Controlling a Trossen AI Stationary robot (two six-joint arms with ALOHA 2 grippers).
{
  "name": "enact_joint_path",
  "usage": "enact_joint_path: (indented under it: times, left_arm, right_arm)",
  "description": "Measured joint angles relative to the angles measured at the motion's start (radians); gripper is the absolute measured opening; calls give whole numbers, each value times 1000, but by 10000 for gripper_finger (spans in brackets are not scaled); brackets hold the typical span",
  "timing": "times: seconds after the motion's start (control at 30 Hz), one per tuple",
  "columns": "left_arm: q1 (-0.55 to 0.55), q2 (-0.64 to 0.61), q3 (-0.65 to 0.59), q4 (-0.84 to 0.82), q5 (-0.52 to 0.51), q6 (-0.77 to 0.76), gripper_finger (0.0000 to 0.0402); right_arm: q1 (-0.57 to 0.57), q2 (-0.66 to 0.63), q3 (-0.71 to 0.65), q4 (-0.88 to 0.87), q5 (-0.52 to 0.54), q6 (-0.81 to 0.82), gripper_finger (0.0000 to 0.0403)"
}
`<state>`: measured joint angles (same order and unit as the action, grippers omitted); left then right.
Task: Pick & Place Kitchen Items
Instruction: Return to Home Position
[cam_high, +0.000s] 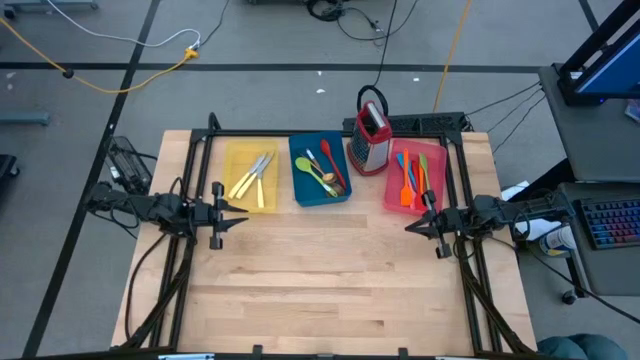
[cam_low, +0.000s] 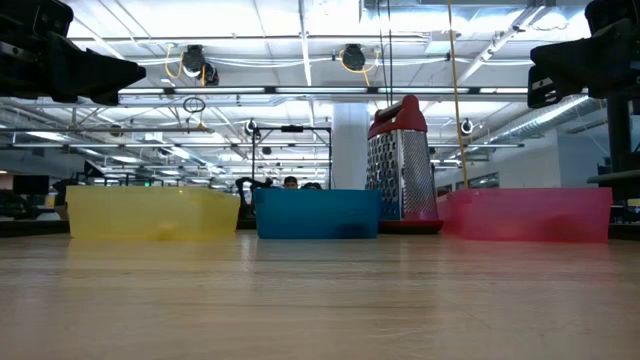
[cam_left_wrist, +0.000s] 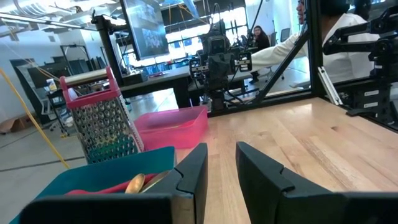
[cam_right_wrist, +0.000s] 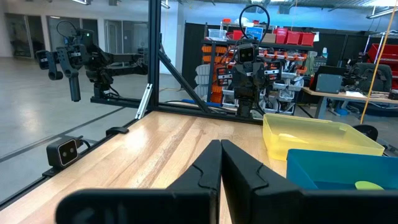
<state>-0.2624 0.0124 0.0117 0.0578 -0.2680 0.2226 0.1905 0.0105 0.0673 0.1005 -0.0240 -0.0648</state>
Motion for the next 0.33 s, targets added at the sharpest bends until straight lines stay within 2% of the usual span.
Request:
enact_joint_path:
  times: [0.33]
  left_arm:
    - [0, 0, 0, 0, 0, 3, 88]
  right_arm:
    - [0, 0, 0, 0, 0, 0, 4]
